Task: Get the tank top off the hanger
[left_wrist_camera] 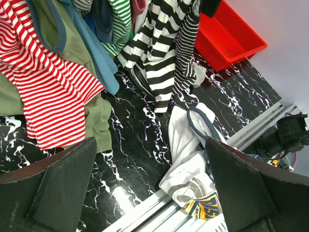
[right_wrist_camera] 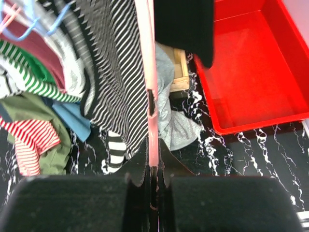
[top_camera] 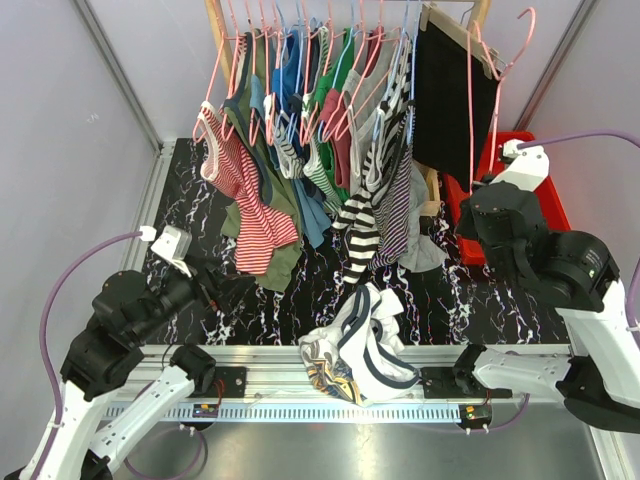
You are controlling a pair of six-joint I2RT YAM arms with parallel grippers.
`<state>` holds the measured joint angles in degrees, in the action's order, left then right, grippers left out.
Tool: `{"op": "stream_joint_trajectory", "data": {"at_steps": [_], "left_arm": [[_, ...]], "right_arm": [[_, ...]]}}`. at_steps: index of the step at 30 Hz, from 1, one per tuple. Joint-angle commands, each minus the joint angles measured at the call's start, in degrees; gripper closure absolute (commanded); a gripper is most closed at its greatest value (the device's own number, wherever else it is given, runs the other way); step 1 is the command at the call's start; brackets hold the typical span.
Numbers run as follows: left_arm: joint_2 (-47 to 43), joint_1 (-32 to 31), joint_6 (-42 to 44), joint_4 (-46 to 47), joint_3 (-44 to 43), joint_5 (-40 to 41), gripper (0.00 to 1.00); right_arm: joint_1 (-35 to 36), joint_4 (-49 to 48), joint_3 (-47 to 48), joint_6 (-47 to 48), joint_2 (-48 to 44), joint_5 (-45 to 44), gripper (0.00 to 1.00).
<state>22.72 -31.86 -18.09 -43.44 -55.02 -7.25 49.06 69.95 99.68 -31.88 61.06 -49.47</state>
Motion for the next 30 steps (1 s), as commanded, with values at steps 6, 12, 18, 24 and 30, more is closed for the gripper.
{"op": "stream_joint_trajectory", "data": {"at_steps": [6, 12, 18, 24, 30], "left_arm": [[0.8, 0.0, -1.1, 2.8, -1.0, -1.5, 0.01], [0.5, 0.0, -1.1, 2.3, -1.3, -1.5, 0.01], [0.0, 0.0, -0.9, 2.0, -1.4, -1.5, 0.01], [-0.9, 0.0, -0.6, 1.3, -1.4, -1.1, 0.01], [-1.5, 0.0, -0.3, 0.9, -1.6, -0.3, 0.01]], "right_arm": [[-0.1, -4.4, -0.3, 9.4, -0.4, 8.7, 1.0], [-0.1, -4.7, 1.6, 10.9, 1.2, 8.3, 1.0], [-2.9, -1.7, 4.8, 10.3, 8.2, 10.0, 1.0], [-13.9, -7.2, 6.1, 14.1, 11.6, 18.5, 1.0], [-15.3, -9.6, 7.1, 15.3, 12.4, 19.9, 1.0]]}}
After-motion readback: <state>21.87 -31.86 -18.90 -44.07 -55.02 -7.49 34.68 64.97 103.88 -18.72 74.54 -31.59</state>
